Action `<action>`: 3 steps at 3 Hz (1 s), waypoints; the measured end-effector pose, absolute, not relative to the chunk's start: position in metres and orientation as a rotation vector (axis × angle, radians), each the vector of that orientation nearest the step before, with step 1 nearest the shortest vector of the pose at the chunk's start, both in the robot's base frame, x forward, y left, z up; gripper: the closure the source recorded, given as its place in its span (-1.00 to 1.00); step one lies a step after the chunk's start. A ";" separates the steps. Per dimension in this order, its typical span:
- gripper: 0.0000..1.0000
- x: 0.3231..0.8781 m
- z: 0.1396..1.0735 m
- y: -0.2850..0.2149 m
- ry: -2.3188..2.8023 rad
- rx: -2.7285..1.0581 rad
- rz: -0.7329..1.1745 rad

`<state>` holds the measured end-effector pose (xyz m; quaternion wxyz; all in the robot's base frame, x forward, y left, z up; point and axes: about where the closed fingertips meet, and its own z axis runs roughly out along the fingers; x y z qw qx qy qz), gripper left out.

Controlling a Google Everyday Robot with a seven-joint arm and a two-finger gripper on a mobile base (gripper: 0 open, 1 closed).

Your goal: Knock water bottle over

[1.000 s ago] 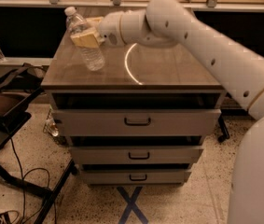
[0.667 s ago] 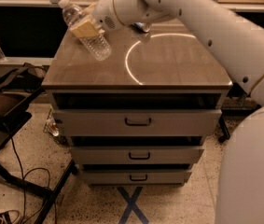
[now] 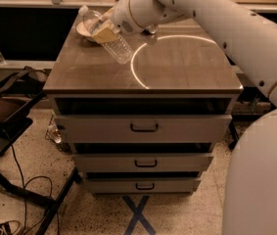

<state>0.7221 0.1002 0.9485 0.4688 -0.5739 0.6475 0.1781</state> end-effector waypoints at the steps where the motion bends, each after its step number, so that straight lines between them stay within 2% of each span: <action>1: 1.00 0.723 0.947 0.099 1.620 -1.456 0.377; 3: 1.00 0.711 0.932 0.104 1.645 -1.742 0.238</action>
Offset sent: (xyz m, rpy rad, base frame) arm -0.0134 -0.0102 -0.0086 -0.4214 -0.0041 0.1129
